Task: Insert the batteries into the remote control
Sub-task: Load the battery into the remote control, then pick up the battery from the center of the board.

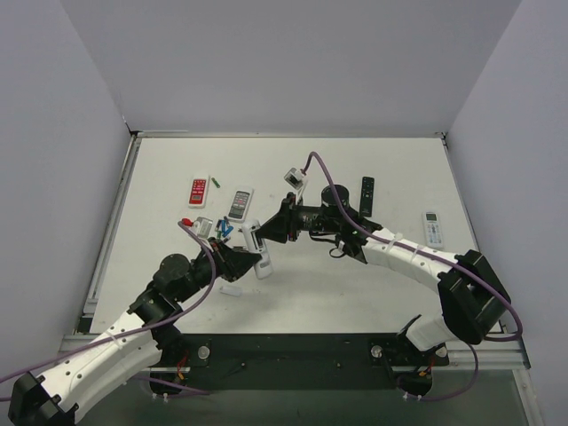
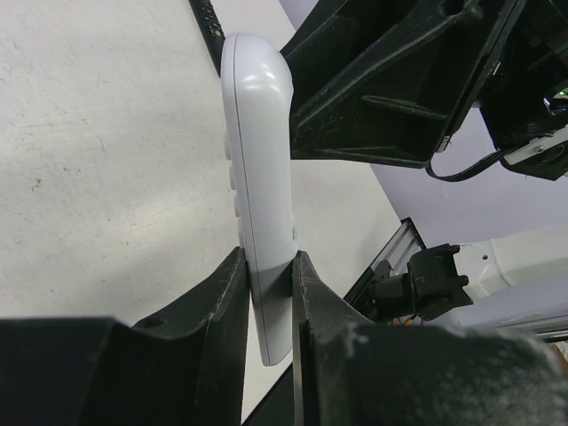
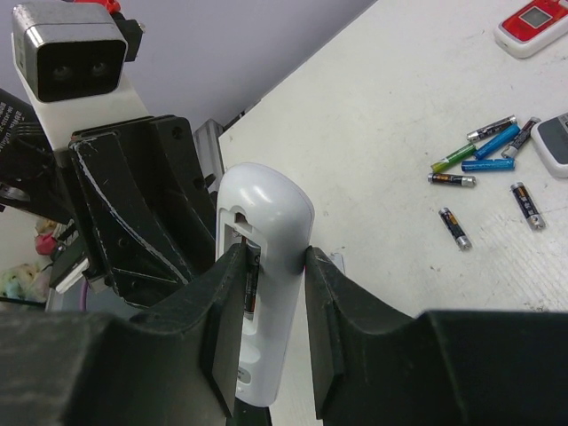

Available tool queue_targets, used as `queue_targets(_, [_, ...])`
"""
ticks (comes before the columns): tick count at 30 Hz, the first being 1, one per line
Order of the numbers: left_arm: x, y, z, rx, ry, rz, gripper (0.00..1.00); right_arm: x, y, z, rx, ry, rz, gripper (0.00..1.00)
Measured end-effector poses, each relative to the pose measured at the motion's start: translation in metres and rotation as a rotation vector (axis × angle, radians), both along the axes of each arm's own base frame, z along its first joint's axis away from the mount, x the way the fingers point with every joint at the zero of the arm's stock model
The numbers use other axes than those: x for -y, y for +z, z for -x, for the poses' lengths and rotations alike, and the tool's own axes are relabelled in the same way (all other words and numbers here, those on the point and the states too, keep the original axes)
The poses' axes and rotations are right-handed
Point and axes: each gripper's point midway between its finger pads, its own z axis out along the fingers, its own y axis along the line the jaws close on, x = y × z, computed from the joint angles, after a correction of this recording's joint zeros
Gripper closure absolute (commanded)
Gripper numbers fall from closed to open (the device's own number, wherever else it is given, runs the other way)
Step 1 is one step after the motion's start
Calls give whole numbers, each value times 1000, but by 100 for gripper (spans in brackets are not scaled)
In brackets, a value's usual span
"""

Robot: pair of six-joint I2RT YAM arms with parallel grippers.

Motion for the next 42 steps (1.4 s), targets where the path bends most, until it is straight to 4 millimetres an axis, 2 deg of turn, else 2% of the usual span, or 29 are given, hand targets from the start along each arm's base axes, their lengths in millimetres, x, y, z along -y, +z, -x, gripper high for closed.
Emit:
queue_targets(3, [-1, 0, 1, 3, 4, 3, 100, -1, 0, 1, 7, 1, 1, 91])
queue_targets(4, [-2, 0, 1, 3, 5, 3, 100, -1, 0, 1, 8, 1, 1, 82])
queue_targets(6, [-2, -1, 1, 1, 5, 1, 100, 0, 1, 1, 9, -1, 3, 74])
queue_targets(7, [-2, -2, 1, -1, 4, 0, 100, 0, 1, 2, 9, -4, 6, 66])
queue_targets(9, [-2, -3, 2, -6, 3, -6, 100, 2, 1, 3, 12, -2, 20, 58])
queue_targets(13, [-13, -1, -10, -7, 94, -3, 100, 6, -5, 19, -10, 39, 75, 41])
queue_targets(18, [-25, -18, -17, -68, 175, -44, 100, 8, 13, 20, 48, 57, 97, 38])
queue_targets(21, [-36, -37, -20, -130, 237, -96, 100, 8, 26, 11, 104, 32, 118, 40])
queue_targets(24, [-53, -56, -19, -203, 317, -159, 100, 9, 25, -3, 140, -3, 175, 46])
queue_targets(27, [-73, -68, -17, -255, 402, -209, 100, 5, 7, -21, 143, -32, 261, 52])
queue_targets(32, [-103, -62, -12, -273, 523, -245, 100, -1, -58, -43, 106, -40, 454, 58])
queue_targets(34, [-114, -56, -10, -265, 562, -248, 100, -5, -87, -46, 89, -22, 537, 60])
queue_targets(37, [-127, -48, -7, -254, 606, -252, 100, -15, -119, -46, 95, 18, 632, 60])
queue_targets(42, [-140, -48, -1, -250, 636, -268, 100, -38, -147, -48, 155, 77, 718, 61])
